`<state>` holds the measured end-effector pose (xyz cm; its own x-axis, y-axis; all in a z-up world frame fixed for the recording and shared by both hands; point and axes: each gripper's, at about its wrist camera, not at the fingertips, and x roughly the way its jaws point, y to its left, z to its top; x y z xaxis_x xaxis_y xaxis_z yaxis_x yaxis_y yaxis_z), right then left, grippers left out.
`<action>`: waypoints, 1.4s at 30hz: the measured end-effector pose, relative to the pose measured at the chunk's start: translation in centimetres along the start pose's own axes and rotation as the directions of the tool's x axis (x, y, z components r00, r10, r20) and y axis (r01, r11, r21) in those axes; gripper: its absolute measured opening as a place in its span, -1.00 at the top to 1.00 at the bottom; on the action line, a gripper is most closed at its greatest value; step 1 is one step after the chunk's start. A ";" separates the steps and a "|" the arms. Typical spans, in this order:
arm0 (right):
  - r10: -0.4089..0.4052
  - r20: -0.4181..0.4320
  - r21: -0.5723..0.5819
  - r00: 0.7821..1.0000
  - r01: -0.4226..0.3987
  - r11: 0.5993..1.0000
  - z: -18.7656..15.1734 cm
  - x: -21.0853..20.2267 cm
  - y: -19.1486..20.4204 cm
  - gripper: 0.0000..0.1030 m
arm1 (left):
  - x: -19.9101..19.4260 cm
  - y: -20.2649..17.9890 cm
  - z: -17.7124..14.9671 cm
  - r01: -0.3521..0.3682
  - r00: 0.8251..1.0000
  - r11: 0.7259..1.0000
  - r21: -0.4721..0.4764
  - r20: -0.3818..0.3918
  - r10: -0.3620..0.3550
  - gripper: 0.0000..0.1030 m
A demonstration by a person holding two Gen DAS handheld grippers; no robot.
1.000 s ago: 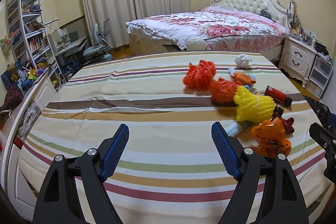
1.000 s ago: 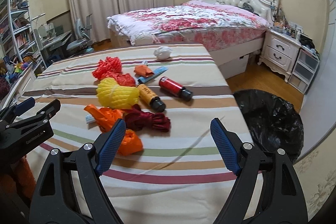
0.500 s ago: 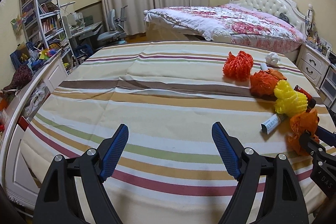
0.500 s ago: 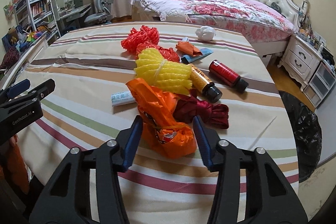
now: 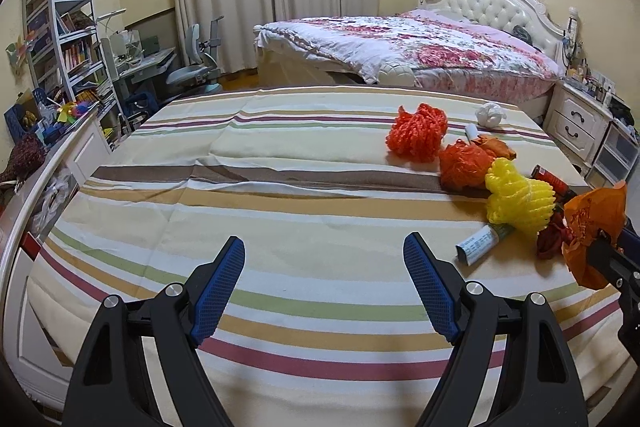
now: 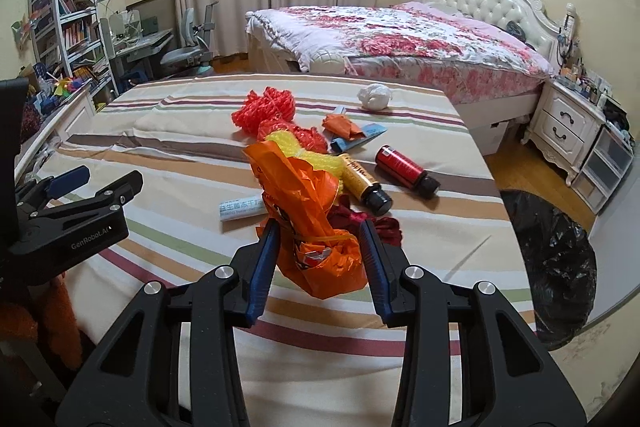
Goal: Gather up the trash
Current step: 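Grasp the yellow foam net with the left gripper while the right gripper holds the orange bag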
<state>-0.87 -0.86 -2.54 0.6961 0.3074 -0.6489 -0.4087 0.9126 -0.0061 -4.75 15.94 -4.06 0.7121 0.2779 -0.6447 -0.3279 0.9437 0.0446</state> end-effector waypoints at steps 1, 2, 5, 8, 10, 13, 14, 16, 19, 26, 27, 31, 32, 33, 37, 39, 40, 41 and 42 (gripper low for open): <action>-0.014 0.007 0.009 1.000 0.014 1.000 0.1 -0.2 -0.6 0.23 | -0.1 -0.5 0.1 0.009 1.000 1.000 0.007 0.003 -0.009 -0.54; -0.029 0.015 0.020 0.999 0.028 0.999 0.1 -0.4 -1.2 0.23 | -0.3 -1.1 0.3 0.020 1.000 1.000 0.018 0.008 -0.020 -0.54; -0.071 0.023 0.054 0.997 0.070 0.996 0.2 -0.6 -3.3 0.23 | -0.6 -2.9 0.7 0.048 0.999 0.998 0.046 0.022 -0.049 -0.54; -0.127 0.027 0.082 0.992 0.125 0.989 0.0 -0.7 -5.4 0.23 | -0.8 -4.8 1.2 0.080 0.996 0.994 0.076 0.029 -0.082 -0.54; -0.155 0.026 0.102 0.988 0.152 0.983 -0.2 -0.7 -6.9 0.23 | -0.8 -6.2 1.4 0.097 0.994 0.991 0.093 0.032 -0.100 -0.56; -0.184 0.020 0.140 0.983 0.179 0.974 -0.5 -0.7 -9.0 0.22 | -0.7 -8.5 1.8 0.124 0.991 0.984 0.126 0.040 -0.130 -0.59; -0.191 0.018 0.153 0.982 0.186 0.971 -0.6 -0.6 -9.6 0.22 | -0.7 -9.2 1.9 0.128 0.990 0.983 0.135 0.041 -0.135 -0.59; -0.202 0.015 0.179 0.979 0.196 0.964 -0.8 -0.5 -10.9 0.22 | -0.4 -10.4 2.2 0.137 0.989 0.978 0.155 0.042 -0.145 -0.60; -0.206 0.013 0.208 0.979 0.198 0.958 -0.9 -0.1 -12.0 0.22 | 0.2 -12.0 2.7 0.151 0.986 0.973 0.174 0.037 -0.160 -0.62; -0.187 -0.006 0.235 0.982 0.183 0.955 -1.4 1.1 -13.0 0.22 | 3.3 -13.7 2.9 0.144 0.990 0.967 0.212 -0.025 -0.142 -0.63; -0.183 -0.010 0.238 0.983 0.180 0.955 -1.4 1.3 -13.0 0.22 | 3.6 -13.9 2.9 0.146 0.989 0.965 0.217 -0.032 -0.143 -0.63; -0.171 -0.027 0.246 0.985 0.173 0.954 -1.6 1.9 -13.0 0.22 | 4.4 -14.1 2.9 0.173 0.985 0.961 0.217 -0.065 -0.162 -0.63; -0.169 -0.031 0.247 0.985 0.172 0.954 -1.7 2.0 -13.0 0.22 | 4.7 -14.1 3.0 0.183 0.982 0.960 0.211 -0.076 -0.171 -0.63; -0.168 -0.034 0.247 0.985 0.172 0.954 -1.7 2.1 -13.0 0.22 | 4.8 -14.0 3.0 0.188 0.981 0.960 0.209 -0.082 -0.175 -0.63; -0.169 -0.042 0.248 0.985 0.174 0.953 -1.7 2.4 -12.8 0.22 | 4.7 -13.6 3.1 0.167 0.986 0.957 0.236 -0.065 -0.156 -0.63; -0.168 -0.043 0.249 0.985 0.173 0.953 -1.7 2.4 -12.9 0.22 | 4.6 -13.1 3.0 0.153 0.988 0.959 0.239 -0.060 -0.142 -0.63; -0.168 -0.043 0.250 0.985 0.173 0.953 -1.7 2.4 -12.9 0.22 | 4.6 -12.7 3.0 0.151 0.988 0.961 0.232 -0.063 -0.140 -0.63; -0.166 -0.045 0.249 0.985 0.172 0.953 -1.7 2.5 -12.8 0.22 | 4.6 -12.4 3.1 0.152 0.988 0.962 0.225 -0.068 -0.140 -0.63; -0.165 -0.045 0.248 0.985 0.171 0.954 -1.7 2.5 -12.8 0.22 | 4.6 -12.1 3.0 0.154 0.987 0.964 0.216 -0.073 -0.141 -0.63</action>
<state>5.08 -12.27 -5.38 0.7265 0.1403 -0.6727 -0.1243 0.9896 0.0722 4.38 6.37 -5.26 0.7043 0.1281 -0.6982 -0.0729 0.9914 0.1084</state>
